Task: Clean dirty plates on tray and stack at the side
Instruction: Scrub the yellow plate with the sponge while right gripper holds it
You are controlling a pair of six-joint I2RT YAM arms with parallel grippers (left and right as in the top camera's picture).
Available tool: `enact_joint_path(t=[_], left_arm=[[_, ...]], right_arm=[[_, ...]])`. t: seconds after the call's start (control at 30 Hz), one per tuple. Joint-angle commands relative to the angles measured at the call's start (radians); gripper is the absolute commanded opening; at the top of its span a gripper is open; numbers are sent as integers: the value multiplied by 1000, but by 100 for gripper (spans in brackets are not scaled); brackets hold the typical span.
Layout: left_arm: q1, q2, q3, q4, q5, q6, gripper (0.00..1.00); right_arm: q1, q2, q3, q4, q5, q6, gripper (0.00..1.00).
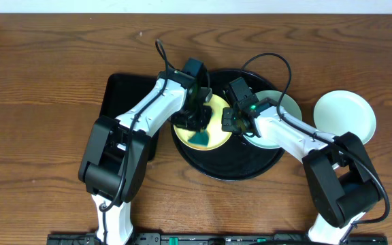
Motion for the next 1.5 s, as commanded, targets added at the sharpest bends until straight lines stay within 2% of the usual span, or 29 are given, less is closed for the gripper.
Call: enact_joint_path(t=[0.0, 0.1, 0.27, 0.43, 0.57, 0.7, 0.8, 0.9, 1.07, 1.13, 1.33, 1.47], left_arm=[[0, 1, 3, -55, 57, 112, 8], [0, 1, 3, -56, 56, 153, 8], [0, 2, 3, 88, 39, 153, 7], [0, 2, 3, 214, -166, 114, 7], [0, 2, 2, 195, -315, 80, 8], [0, 2, 1, 108, -380, 23, 7], [0, 2, 1, 40, -369, -10, 7], [0, 2, 1, -3, -273, -8, 8], [0, 2, 1, 7, 106, 178, 8], [0, 2, 1, 34, 168, 207, 8], [3, 2, 1, 156, 135, 206, 7], [3, 2, 1, 229, -74, 174, 8]], right_arm=[[5, 8, 10, 3, 2, 13, 1], [5, 8, 10, 3, 1, 14, 2], [5, 8, 10, 2, 2, 13, 2], [5, 8, 10, 2, 1, 13, 2], [5, 8, 10, 1, 2, 13, 2], [5, 8, 10, 2, 2, 13, 1], [5, 8, 10, 2, 1, 13, 2], [5, 8, 10, 2, 2, 13, 2], [5, 8, 10, 2, 1, 13, 2], [5, 8, 10, 2, 1, 13, 2], [5, 8, 10, 2, 1, 14, 2], [5, 8, 10, 2, 2, 14, 1]])
